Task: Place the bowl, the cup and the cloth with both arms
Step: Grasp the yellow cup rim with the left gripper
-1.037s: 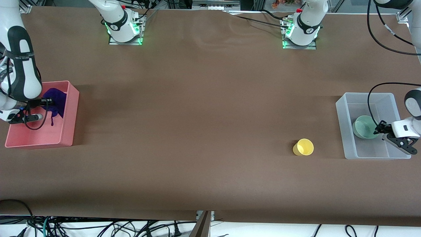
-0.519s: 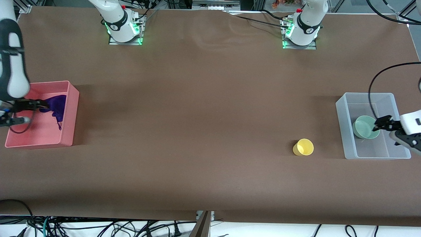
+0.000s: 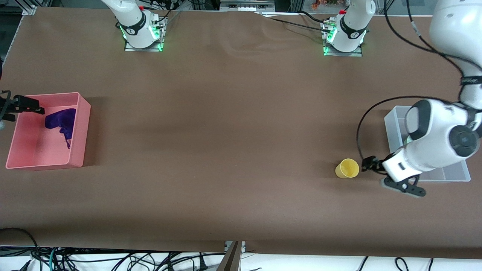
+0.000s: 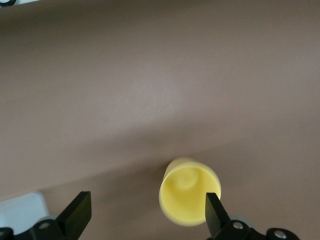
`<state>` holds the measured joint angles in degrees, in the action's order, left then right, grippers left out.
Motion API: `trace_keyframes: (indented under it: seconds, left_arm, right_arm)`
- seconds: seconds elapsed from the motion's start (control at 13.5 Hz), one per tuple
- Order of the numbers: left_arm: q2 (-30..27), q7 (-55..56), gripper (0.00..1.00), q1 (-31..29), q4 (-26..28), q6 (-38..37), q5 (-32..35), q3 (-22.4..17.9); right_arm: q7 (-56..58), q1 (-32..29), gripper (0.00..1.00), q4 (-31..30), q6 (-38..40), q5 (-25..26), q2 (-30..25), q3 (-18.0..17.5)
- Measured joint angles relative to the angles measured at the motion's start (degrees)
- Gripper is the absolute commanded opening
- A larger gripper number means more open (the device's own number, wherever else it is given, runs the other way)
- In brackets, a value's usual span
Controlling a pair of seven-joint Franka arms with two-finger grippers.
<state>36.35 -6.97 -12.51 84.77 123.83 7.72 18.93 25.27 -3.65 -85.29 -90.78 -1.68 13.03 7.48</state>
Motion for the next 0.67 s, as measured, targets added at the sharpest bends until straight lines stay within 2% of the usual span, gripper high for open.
trace_keyframes:
  seconds: [0.22, 0.37, 0.44, 0.52, 0.59, 0.67]
  left_arm:
    - [4.32, 1.40, 1.00, 0.09, 0.28, 4.16, 0.01, -0.27]
    - [5.75, 1.03, 0.98, -0.06, 1.51, 4.28, 0.03, -0.36]
    - [5.96, 0.80, 0.88, -0.08, 2.81, 4.28, 0.04, -0.36]
    - [6.01, 0.55, 0.64, -0.07, 4.20, 4.29, 0.05, -0.35]
    - [6.02, -0.41, 0.30, -0.09, 5.27, 4.38, 0.07, -0.36]
    - [6.01, -2.01, 0.06, -0.20, 5.77, 4.44, 0.07, -0.39]
  right_arm:
    - [-5.54, 0.13, 1.00, -0.03, 2.30, 0.10, -3.05, -4.45]
    - [-13.26, 0.18, 1.00, -0.12, 3.25, 0.09, -3.84, -5.83]
    - [-16.18, 0.18, 1.00, -0.12, 3.55, 0.09, -3.93, -6.19]
    - [-17.56, 0.18, 1.00, -0.13, 3.61, 0.10, -3.93, -6.42]
    - [-18.31, 0.19, 1.00, -0.10, 3.55, 0.11, -4.01, -6.48]
    - [-18.65, 0.16, 1.00, -0.07, 3.45, 0.12, -4.42, -6.43]
